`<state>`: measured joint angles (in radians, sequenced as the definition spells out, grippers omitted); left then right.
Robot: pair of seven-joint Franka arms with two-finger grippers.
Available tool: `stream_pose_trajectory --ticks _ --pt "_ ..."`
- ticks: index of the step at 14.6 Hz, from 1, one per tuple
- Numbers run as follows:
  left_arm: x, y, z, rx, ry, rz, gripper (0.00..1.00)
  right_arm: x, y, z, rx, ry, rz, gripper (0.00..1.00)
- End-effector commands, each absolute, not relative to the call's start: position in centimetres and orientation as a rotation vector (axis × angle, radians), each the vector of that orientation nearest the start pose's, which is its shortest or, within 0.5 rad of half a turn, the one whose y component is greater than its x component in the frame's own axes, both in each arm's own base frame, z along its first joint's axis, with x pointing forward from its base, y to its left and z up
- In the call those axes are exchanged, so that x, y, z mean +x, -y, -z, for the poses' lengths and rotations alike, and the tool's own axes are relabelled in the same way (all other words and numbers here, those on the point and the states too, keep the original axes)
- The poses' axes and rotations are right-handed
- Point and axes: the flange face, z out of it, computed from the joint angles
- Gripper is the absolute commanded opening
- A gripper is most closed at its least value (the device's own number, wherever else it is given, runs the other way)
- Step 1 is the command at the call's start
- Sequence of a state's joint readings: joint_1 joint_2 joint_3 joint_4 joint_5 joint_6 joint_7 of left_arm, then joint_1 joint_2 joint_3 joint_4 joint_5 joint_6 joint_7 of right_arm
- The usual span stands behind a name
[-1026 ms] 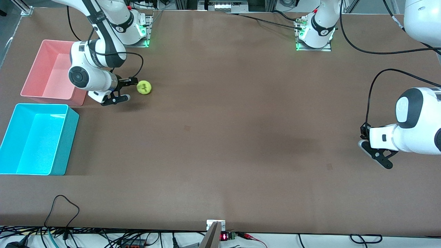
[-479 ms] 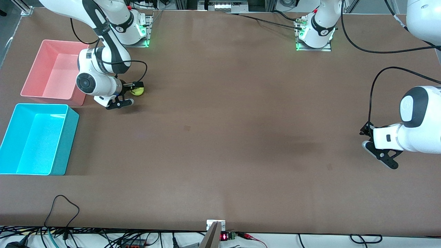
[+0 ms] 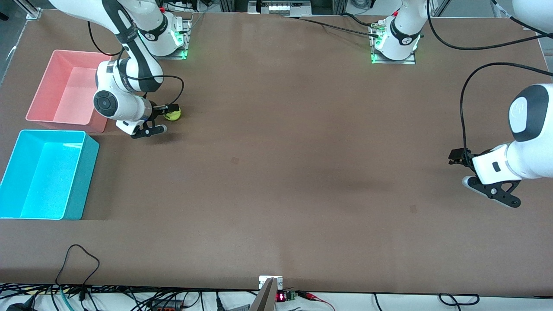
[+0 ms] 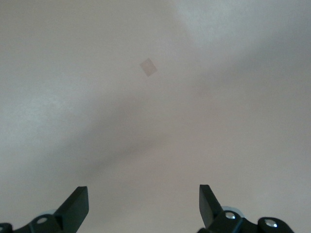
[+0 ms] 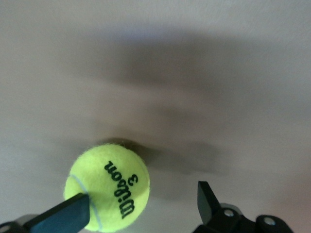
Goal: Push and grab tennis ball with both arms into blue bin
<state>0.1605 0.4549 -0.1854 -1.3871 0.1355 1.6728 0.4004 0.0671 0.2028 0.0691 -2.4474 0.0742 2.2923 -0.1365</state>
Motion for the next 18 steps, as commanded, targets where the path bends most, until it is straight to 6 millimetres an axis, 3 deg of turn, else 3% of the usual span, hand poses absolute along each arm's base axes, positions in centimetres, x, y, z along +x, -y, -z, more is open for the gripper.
stream_pose_trajectory --ticks 1,3,7,9,13,15,18 --pt "66.4 -0.8 -47.3 -3.056 -0.556 -0.215 1.00 44.5 -6.2 -21.8 -3.028 0.316 -0.473 1.00" --pt "65.9 0.4 -48.5 -3.061 -0.496 -0.219 1.00 44.9 -6.2 -23.6 -3.038 0.319 -0.415 1.00" --pt "65.0 0.8 -50.1 -3.070 -0.381 -0.262 1.00 45.3 -6.2 -25.9 -3.050 0.311 -0.342 1.00" --pt "65.4 0.2 -52.5 -3.066 -0.363 -0.209 1.00 44.6 -6.8 -25.4 -3.047 0.302 -0.400 1.00" --pt "65.9 -1.1 -52.5 -3.073 -0.339 -0.199 1.00 43.7 -10.4 -24.3 -3.043 0.381 -0.429 1.00" --pt "66.2 0.0 -53.4 -3.069 -0.317 -0.122 1.00 43.3 -12.2 -23.5 -3.037 0.441 -0.428 1.00" --pt "65.7 0.4 -55.0 -3.063 -0.051 -0.074 1.00 43.4 -13.5 -21.8 -3.033 0.478 -0.394 1.00"
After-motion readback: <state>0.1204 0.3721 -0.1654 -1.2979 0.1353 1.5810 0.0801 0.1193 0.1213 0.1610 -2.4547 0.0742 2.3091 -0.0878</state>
